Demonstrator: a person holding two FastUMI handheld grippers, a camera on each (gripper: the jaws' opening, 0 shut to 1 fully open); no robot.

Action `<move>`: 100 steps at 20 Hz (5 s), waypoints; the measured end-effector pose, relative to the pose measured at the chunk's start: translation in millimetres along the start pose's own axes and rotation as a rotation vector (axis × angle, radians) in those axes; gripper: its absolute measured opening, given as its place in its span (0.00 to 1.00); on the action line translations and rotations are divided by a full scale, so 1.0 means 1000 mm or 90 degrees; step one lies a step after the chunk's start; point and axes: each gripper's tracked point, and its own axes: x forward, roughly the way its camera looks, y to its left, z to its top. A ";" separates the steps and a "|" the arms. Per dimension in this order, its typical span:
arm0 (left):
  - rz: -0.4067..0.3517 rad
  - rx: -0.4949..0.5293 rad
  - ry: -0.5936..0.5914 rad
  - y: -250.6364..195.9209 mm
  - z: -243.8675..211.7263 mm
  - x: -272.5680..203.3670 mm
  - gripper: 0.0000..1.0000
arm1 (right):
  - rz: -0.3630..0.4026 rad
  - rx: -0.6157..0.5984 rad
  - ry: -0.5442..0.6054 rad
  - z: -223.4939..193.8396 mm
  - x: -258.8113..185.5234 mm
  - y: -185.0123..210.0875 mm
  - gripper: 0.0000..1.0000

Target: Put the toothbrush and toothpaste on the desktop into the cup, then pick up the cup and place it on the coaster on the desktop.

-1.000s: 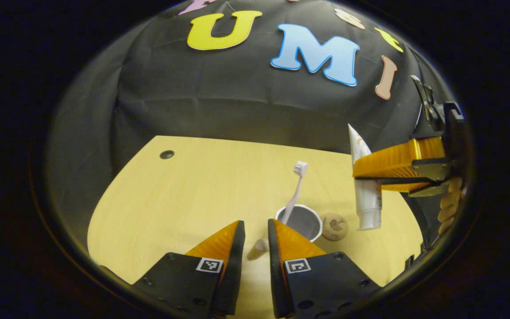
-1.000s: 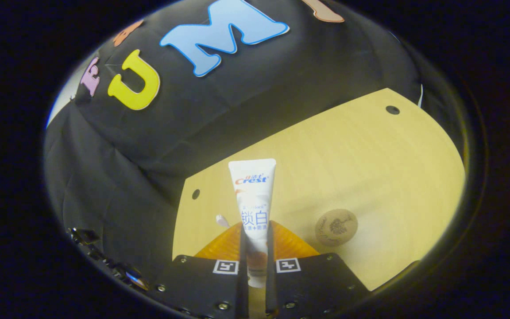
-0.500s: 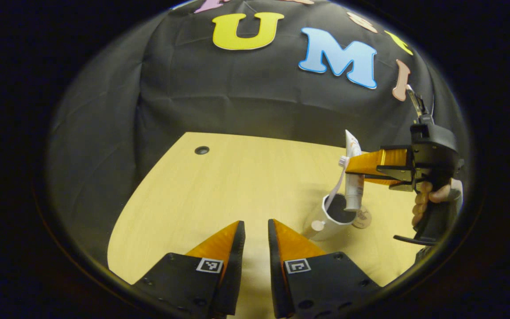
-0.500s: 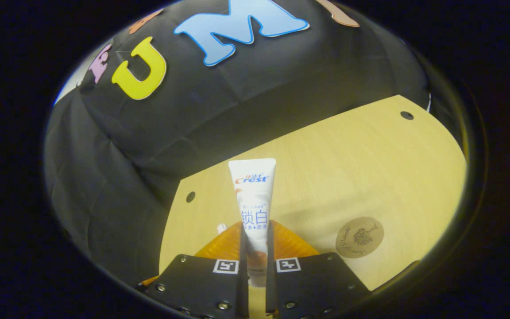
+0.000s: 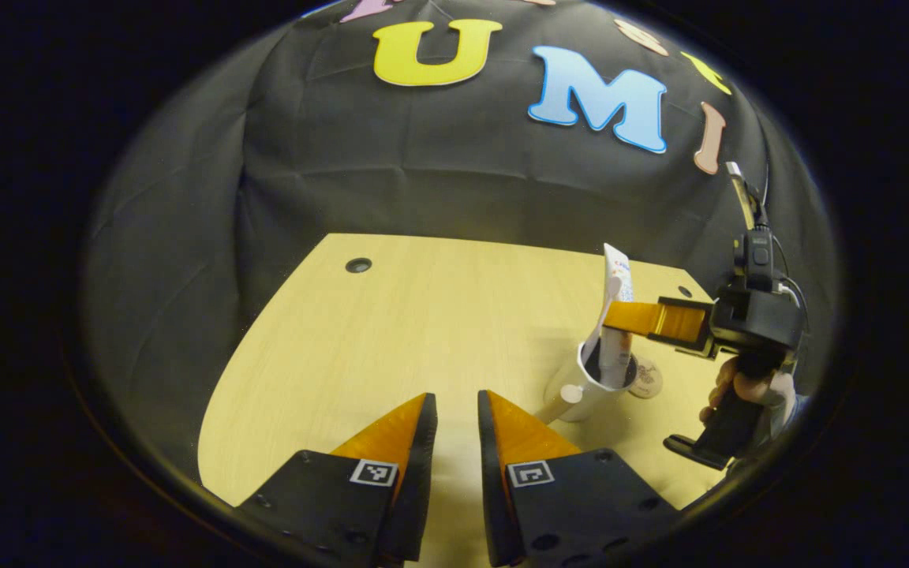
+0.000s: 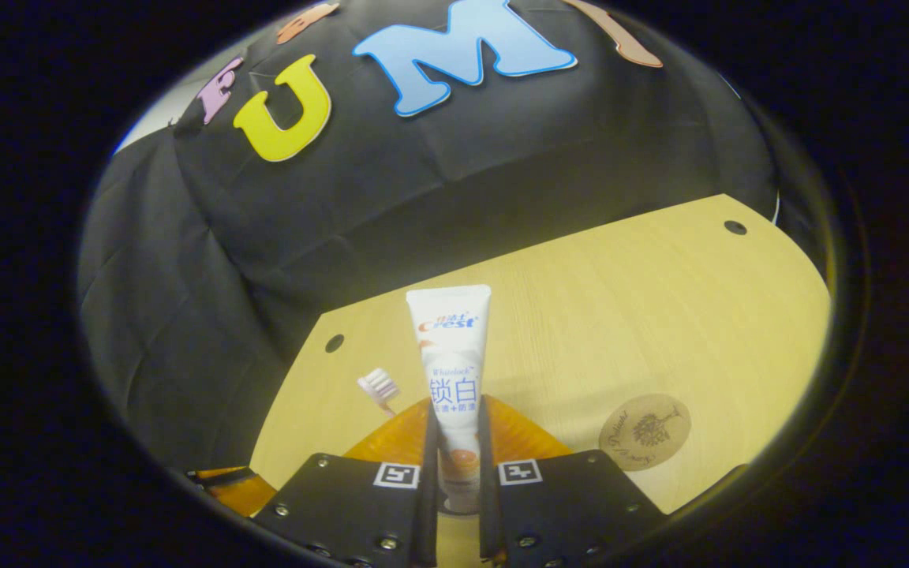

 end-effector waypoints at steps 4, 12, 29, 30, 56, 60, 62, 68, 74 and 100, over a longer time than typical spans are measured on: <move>-0.018 0.017 0.004 -0.011 0.001 0.003 0.37 | -0.005 -0.009 0.023 -0.014 -0.010 -0.005 0.35; -0.067 0.051 0.019 -0.041 0.001 0.012 0.37 | 0.012 -0.004 0.030 -0.017 -0.025 -0.001 0.51; -0.267 0.341 0.204 -0.093 -0.027 0.055 0.48 | -0.089 0.033 -0.034 0.008 -0.133 -0.100 0.50; -0.272 0.368 0.214 -0.093 -0.026 0.056 0.52 | -0.100 0.042 -0.031 0.004 -0.138 -0.108 0.50; -0.311 0.439 0.367 -0.128 -0.055 0.096 0.65 | -0.187 0.151 -0.014 -0.037 -0.167 -0.170 0.50; -0.304 0.425 0.374 -0.126 -0.058 0.109 0.41 | -0.188 0.152 0.002 -0.048 -0.168 -0.168 0.50; -0.303 0.431 0.363 -0.124 -0.054 0.107 0.36 | -0.188 0.156 0.011 -0.050 -0.167 -0.170 0.50; -0.269 0.396 0.291 -0.123 -0.050 0.108 0.20 | -0.190 0.160 0.023 -0.053 -0.165 -0.174 0.50; -0.254 0.356 0.263 -0.121 -0.048 0.104 0.14 | -0.186 0.164 0.036 -0.056 -0.162 -0.176 0.50; -0.322 0.423 0.269 -0.252 -0.048 0.106 0.14 | -0.223 0.232 0.010 -0.060 -0.201 -0.222 0.46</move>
